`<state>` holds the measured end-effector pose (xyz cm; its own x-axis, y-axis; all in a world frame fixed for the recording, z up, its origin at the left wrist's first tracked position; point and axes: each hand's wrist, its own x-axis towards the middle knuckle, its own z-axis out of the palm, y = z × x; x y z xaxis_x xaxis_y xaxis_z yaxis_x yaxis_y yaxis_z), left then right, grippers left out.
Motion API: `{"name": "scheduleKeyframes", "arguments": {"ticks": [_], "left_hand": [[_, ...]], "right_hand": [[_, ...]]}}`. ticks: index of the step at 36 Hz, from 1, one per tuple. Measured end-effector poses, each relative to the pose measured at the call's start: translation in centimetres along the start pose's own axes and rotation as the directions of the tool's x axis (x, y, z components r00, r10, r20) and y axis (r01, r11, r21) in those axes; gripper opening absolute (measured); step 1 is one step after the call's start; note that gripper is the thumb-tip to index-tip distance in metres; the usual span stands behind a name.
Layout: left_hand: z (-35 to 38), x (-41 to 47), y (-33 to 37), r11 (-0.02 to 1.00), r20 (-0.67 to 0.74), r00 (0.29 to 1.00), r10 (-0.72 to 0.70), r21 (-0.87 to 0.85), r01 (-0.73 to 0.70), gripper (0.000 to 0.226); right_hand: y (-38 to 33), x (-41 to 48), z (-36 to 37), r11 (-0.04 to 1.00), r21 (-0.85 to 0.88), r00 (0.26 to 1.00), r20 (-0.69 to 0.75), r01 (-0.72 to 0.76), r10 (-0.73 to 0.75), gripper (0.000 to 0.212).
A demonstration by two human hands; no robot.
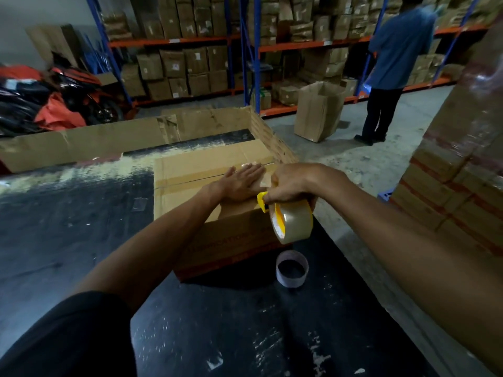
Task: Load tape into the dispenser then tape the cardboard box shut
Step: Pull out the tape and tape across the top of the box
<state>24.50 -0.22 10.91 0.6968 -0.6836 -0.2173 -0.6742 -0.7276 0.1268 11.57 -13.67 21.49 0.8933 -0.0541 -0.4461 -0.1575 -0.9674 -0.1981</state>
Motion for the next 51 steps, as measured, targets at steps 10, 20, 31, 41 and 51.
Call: {"name": "scheduleKeyframes", "arguments": {"ticks": [10,20,31,41,51], "left_hand": [[0.4,0.7,0.0,0.999,-0.001,0.999,-0.042,0.009,0.042,0.081],[1.9,0.8,-0.3,0.999,-0.106,0.994,-0.035,0.014,0.036,0.072],[2.4,0.7,-0.6,0.998,-0.160,0.987,-0.010,0.062,0.020,0.075],[2.6,1.2,-1.0,0.999,-0.152,0.988,-0.013,0.048,0.021,0.077],[2.8,1.4,-1.0,0.999,-0.197,0.980,-0.007,0.040,0.016,0.078]], "right_hand": [[0.8,-1.8,1.6,0.998,-0.029,0.995,-0.083,0.057,-0.059,0.051],[1.5,-2.1,1.9,0.996,0.058,0.993,-0.105,0.063,-0.056,0.047],[0.5,-3.0,4.1,0.997,-0.025,0.967,-0.245,0.067,-0.071,0.038],[1.0,-2.9,3.6,0.994,-0.069,0.971,-0.219,0.082,-0.095,0.042],[3.2,0.3,4.2,0.947,0.318,0.999,-0.006,-0.047,0.051,0.044]]}}
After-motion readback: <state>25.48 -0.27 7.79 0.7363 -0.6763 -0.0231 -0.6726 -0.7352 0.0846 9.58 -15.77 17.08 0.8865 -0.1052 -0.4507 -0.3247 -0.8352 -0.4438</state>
